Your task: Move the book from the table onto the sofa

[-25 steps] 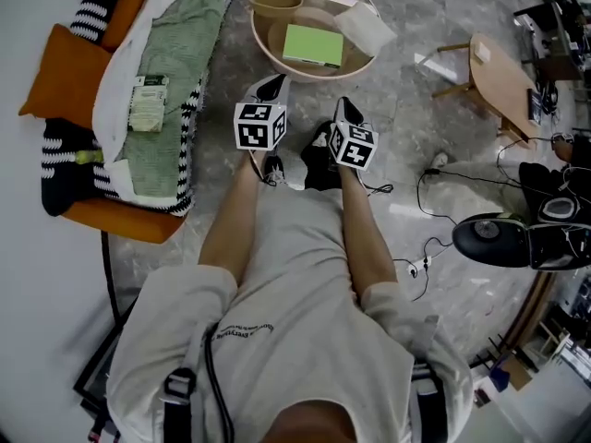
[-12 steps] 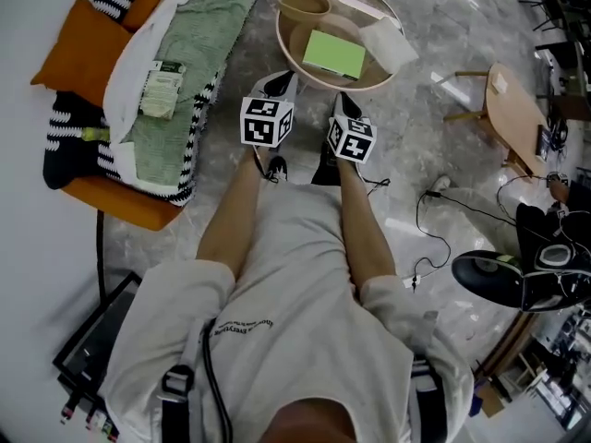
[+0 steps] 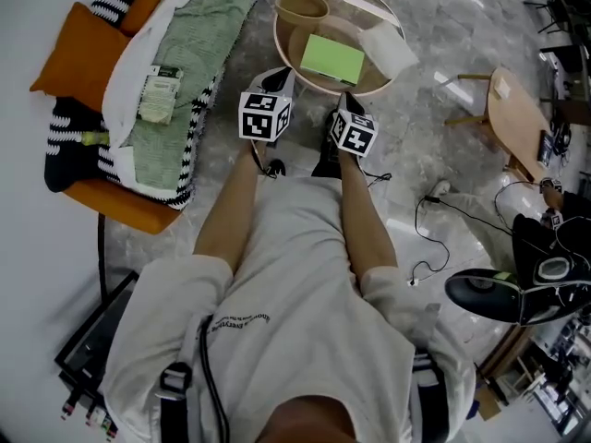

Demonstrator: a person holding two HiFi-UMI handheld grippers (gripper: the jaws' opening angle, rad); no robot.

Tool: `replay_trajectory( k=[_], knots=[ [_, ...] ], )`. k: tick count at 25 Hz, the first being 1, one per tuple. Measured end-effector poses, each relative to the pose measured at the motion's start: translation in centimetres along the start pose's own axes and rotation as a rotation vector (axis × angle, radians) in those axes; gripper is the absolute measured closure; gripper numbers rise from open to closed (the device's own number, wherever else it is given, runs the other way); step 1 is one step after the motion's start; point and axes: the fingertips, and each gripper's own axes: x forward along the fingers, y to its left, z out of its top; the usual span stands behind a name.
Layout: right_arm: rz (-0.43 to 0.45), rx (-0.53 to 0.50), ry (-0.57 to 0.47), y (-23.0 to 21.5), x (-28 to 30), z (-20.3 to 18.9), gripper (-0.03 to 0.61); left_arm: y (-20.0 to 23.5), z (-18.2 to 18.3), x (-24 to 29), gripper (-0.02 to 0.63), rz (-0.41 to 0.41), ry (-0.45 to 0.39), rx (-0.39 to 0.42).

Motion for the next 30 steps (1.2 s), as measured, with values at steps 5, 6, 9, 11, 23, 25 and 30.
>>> replay_trajectory(
  k=[5,6,9,11,23,25,30],
  knots=[
    [0.006,-0.004,-0.006,-0.9,1.5,1.9,0.572,0.0,0.0,2.3,0.603,0.000,0.034,-0.002],
    [0.006,0.003,-0.006,-1.2,1.9,2.2,0.572,-0.1,0.1,2.9,0.603,-0.001,0.042,0.001],
    [0.005,0.029,-0.010,-2.1,3.1,2.9,0.572,0.1,0.8,4.5,0.603,-0.001,0.061,0.024],
    [0.003,0.041,-0.003,-2.6,3.9,2.9,0.572,0.2,1.1,5.3,0.603,0.006,0.073,0.034],
    [0.062,0.057,0.024,-6.4,9.6,8.3,0.572,-0.5,3.6,11.8,0.603,0.067,0.131,0.073],
    [0.081,0.054,0.047,-6.9,10.7,8.6,0.572,-0.6,4.1,12.8,0.603,0.080,0.135,0.066],
    [0.138,0.031,0.111,-7.3,13.8,8.9,0.572,1.0,4.6,14.5,0.603,0.154,0.120,-0.017]
  ],
)
